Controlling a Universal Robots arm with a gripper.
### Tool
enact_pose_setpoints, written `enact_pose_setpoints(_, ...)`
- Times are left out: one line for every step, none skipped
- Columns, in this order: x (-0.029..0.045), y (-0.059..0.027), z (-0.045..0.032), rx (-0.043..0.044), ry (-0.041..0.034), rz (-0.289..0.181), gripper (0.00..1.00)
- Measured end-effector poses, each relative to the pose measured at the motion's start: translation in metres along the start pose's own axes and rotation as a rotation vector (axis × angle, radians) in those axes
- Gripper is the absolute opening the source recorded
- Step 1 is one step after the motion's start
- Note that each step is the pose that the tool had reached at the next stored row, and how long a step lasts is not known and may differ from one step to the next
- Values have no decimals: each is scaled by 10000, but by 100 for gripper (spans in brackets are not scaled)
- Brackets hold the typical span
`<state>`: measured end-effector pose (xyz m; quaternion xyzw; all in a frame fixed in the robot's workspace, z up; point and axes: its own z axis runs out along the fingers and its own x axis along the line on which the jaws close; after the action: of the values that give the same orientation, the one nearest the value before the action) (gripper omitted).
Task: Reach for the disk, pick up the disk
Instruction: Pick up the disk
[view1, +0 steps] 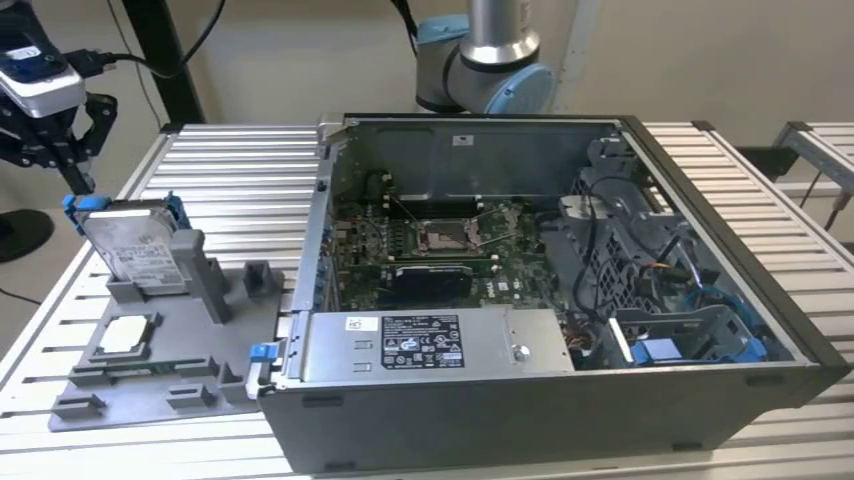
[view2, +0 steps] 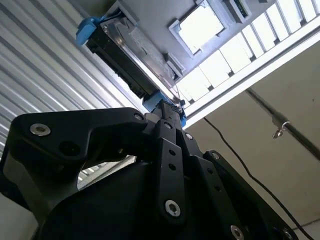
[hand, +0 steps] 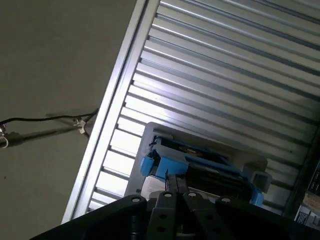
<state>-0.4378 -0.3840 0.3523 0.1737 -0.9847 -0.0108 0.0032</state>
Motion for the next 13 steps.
enact_pose_setpoints(0, 0, 0, 1, 3, -133, 0)
enact_pose_setpoints(0, 0, 0, 1, 6, -262, 0)
enact_pose_setpoints(0, 0, 0, 1, 9, -391, 0)
enact_pose_setpoints(0, 0, 0, 1, 12, -512, 0)
enact_pose_setpoints(0, 0, 0, 2, 14, -624, 0)
enact_pose_setpoints(0, 0, 0, 2, 17, -736, 0)
enact_pose_setpoints(0, 0, 0, 2, 19, -854, 0)
enact_pose_setpoints(0, 0, 0, 2, 22, -980, 0)
enact_pose_setpoints(0, 0, 0, 3, 25, -1103, 0)
enact_pose_setpoints(0, 0, 0, 3, 27, -1229, 0)
enact_pose_setpoints(0, 0, 0, 3, 30, -1349, 0)
enact_pose_setpoints(0, 0, 0, 4, 33, -1475, 0)
enact_pose_setpoints(0, 0, 0, 4, 36, -1594, 0)
